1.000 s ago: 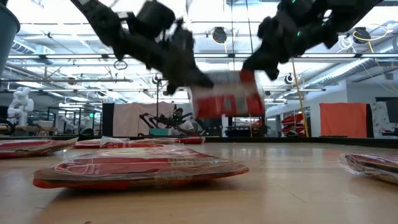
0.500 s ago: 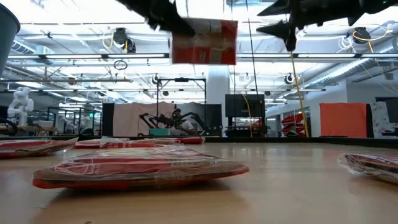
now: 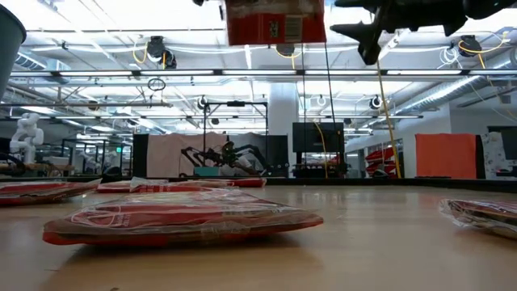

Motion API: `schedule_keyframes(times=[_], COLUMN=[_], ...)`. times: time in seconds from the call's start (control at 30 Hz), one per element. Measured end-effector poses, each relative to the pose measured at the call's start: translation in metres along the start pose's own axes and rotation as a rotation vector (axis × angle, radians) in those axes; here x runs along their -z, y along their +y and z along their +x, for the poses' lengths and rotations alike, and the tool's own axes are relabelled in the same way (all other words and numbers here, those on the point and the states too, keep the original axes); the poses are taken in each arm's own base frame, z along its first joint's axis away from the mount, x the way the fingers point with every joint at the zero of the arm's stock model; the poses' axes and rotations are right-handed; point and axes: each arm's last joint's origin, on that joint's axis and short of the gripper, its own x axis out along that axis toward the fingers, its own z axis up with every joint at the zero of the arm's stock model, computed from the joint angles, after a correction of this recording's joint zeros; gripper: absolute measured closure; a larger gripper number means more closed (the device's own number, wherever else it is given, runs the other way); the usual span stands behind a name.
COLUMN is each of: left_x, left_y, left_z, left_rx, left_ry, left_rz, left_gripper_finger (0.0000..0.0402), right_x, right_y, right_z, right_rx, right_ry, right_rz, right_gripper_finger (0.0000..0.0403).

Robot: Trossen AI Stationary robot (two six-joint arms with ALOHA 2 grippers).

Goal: Sort popcorn bags into baskets
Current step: Put the popcorn sachet into the bin

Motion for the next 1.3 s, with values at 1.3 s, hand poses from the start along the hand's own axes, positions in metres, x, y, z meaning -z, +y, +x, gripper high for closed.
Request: schedule_keyframes(times=[1.3], left_x=[0.016], left_y=[-0.025], left_z=[-0.025], left_rx=[-0.026], left_ry=[0.201], left_rz=[0.319], left_gripper_finger=[0.0382], right_x=[0.019], right_y=[0.014], right_z=[0.011], right_rx=[0.279], right_ry=[0.265], right_rz=[0.096], right_gripper_finger=[0.0188])
